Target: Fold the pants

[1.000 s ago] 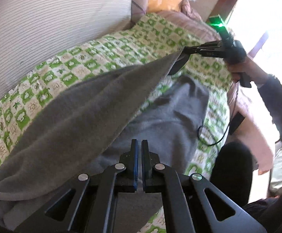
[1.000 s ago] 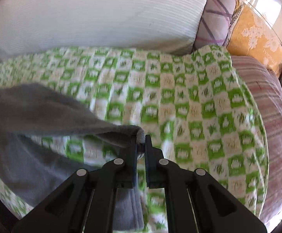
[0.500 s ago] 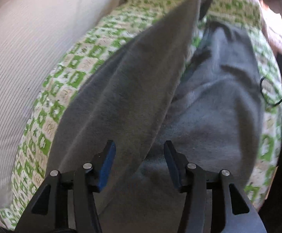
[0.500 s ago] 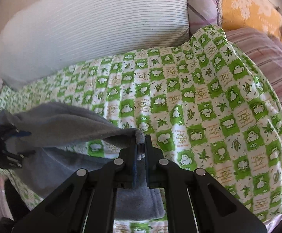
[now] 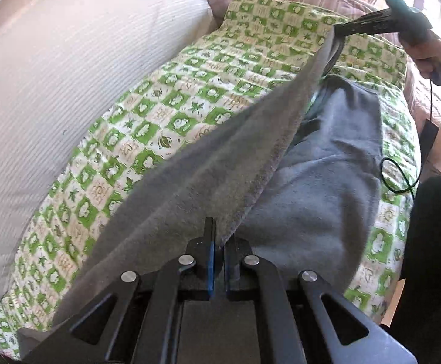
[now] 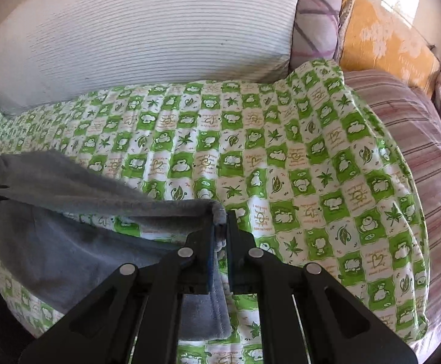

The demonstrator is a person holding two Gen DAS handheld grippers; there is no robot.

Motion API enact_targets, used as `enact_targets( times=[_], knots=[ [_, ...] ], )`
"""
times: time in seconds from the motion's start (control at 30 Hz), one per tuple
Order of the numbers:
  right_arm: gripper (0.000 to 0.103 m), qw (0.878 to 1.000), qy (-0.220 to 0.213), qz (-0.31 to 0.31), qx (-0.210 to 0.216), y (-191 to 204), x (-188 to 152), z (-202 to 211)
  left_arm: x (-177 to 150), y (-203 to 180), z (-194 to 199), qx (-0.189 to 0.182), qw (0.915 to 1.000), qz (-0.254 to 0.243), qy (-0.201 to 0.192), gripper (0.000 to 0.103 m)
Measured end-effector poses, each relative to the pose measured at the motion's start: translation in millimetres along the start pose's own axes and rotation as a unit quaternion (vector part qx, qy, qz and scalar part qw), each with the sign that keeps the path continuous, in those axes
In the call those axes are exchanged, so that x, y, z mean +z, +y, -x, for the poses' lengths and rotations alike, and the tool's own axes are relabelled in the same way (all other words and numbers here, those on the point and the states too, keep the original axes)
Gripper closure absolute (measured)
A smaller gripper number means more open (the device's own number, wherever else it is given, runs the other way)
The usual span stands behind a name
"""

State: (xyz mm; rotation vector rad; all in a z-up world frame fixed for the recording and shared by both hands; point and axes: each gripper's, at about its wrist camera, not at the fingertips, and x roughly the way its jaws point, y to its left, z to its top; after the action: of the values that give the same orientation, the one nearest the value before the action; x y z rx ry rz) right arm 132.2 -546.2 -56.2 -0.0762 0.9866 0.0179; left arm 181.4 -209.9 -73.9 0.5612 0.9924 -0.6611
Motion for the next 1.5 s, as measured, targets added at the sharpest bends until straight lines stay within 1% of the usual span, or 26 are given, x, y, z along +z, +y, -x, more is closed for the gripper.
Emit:
enact_targets(
  times=[0.1, 0.17, 0.2, 0.23, 0.3, 0.37, 0.47, 0.53, 0.6, 0.73, 0.83, 0.87, 0.9, 0.93, 0.97, 1.0, 1.03, 1.07, 1.13, 1.2, 1.23, 1.33, 1.4, 1.43, 1.47, 1.5],
  knots=[
    [0.096, 1.000, -0.012, -0.010, 0.002, -0.9, 14.1, 1.9, 7.1, 5.5, 0.8, 0.020, 0.9998, -0.002, 0.001, 0.101],
    [0.096, 1.000, -0.027, -0.008, -0.004, 1.3, 29.9, 6.8, 15.5, 14.1, 1.7, 0.024, 0.9996, 0.016, -0.004, 0.101],
    [0.096, 0.999, -0.037, -0.003, -0.010, 3.8, 36.3, 12.9, 16.5, 17.8, 6.3, 0.019, 0.9993, 0.030, -0.010, 0.102],
    [0.096, 0.999, -0.044, 0.001, -0.014, 5.8, 40.0, 17.6, 14.8, 17.0, 11.8, 0.013, 0.9992, 0.036, -0.014, 0.102],
    [0.096, 0.999, -0.051, 0.009, -0.013, 7.6, 36.1, 27.7, 7.4, 3.0, 20.0, 0.020, 0.9993, 0.024, -0.021, 0.102],
    [0.096, 0.999, -0.047, 0.019, -0.019, 7.1, 20.8, 27.1, -5.8, -15.5, 24.4, 0.009, 0.9995, 0.016, -0.025, 0.101],
    [0.096, 1.000, -0.009, 0.023, -0.015, 2.4, -21.0, 4.1, -26.2, -43.7, 13.9, -0.012, 0.9997, 0.013, -0.015, 0.101],
    [0.096, 1.000, 0.017, 0.009, -0.008, -3.7, -45.7, -11.8, -38.8, -59.4, 3.5, -0.023, 0.9995, 0.019, -0.007, 0.101],
    [0.096, 0.999, 0.036, -0.015, 0.012, -11.3, -69.6, -23.8, -49.9, -71.0, -7.9, -0.035, 0.9989, 0.032, 0.002, 0.101],
    [0.096, 0.998, 0.042, -0.049, 0.025, -17.7, -94.4, -25.3, -65.7, -79.3, -24.1, -0.053, 0.9970, 0.055, 0.012, 0.101],
    [0.094, 0.996, 0.077, -0.045, 0.025, -10.4, -105.6, -36.9, -73.7, -79.3, -37.7, -0.066, 0.9949, 0.073, 0.022, 0.099],
    [0.092, 0.996, 0.079, -0.044, 0.019, -8.6, -108.3, -38.0, -74.5, -78.3, -39.6, -0.069, 0.9943, 0.078, 0.020, 0.099],
    [0.088, 0.996, 0.078, -0.050, 0.016, -8.7, -108.7, -35.2, -75.6, -77.3, -37.5, -0.074, 0.9936, 0.083, 0.018, 0.098],
    [0.083, 0.995, 0.082, -0.057, 0.016, -9.9, -108.0, -31.5, -76.5, -77.5, -34.1, -0.076, 0.9933, 0.085, 0.016, 0.093],
    [0.063, 0.994, 0.087, -0.067, 0.013, -10.8, -106.6, -23.9, -77.2, -77.3, -27.6, -0.077, 0.9932, 0.087, 0.010, 0.090],
    [0.042, 0.994, 0.084, -0.071, 0.009, -9.9, -105.6, -15.6, -78.5, -76.7, -19.9, -0.079, 0.9930, 0.087, 0.003, 0.083],
    [0.036, 0.995, 0.068, -0.067, 0.006, -6.5, -103.0, -1.5, -80.8, -75.5, -12.7, -0.082, 0.9927, 0.089, -0.004, 0.080],
    [0.033, 0.997, 0.056, -0.061, 0.005, -3.6, -101.1, 7.0, -84.0, -72.8, -4.1, -0.082, 0.9922, 0.093, -0.012, 0.079],
    [0.033, 0.998, 0.028, -0.047, 0.014, 9.7, -92.3, 33.3, -91.6, -64.7, 7.2, -0.073, 0.9918, 0.103, -0.020, 0.078],
    [0.033, 0.998, 0.002, -0.052, 0.036, 23.7, -84.9, 49.9, -101.5, -52.6, 19.8, -0.062, 0.9906, 0.118, -0.030, 0.078],
    [0.033, 0.997, -0.008, -0.057, 0.060, 35.5, -78.9, 55.6, -107.7, -45.4, 25.5, -0.055, 0.9897, 0.128, -0.033, 0.078],
    [0.033, 0.991, -0.016, -0.048, 0.124, 77.1, -63.3, 58.4, -131.5, -16.6, 42.9, -0.030, 0.9849, 0.165, -0.042, 0.078],
    [0.033, 0.987, -0.019, -0.015, 0.161, 124.7, -50.2, 54.6, -151.5, 11.6, 55.5, -0.013, 0.9784, 0.201, -0.047, 0.078],
    [0.033, 0.984, -0.018, 0.003, 0.178, 149.5, -43.1, 49.9, -161.5, 24.3, 61.2, -0.007, 0.9745, 0.219, -0.050, 0.075],
    [0.033, 0.981, -0.017, 0.016, 0.192, 167.0, -40.0, 48.2, -175.9, 40.8, 69.2, 0.003, 0.9686, 0.243, -0.054, 0.072],
    [0.033, 0.977, -0.014, 0.033, 0.212, 193.5, -35.4, 43.8, -188.9, 55.9, 75.8, 0.014, 0.9623, 0.266, -0.057, 0.064]
  ],
)
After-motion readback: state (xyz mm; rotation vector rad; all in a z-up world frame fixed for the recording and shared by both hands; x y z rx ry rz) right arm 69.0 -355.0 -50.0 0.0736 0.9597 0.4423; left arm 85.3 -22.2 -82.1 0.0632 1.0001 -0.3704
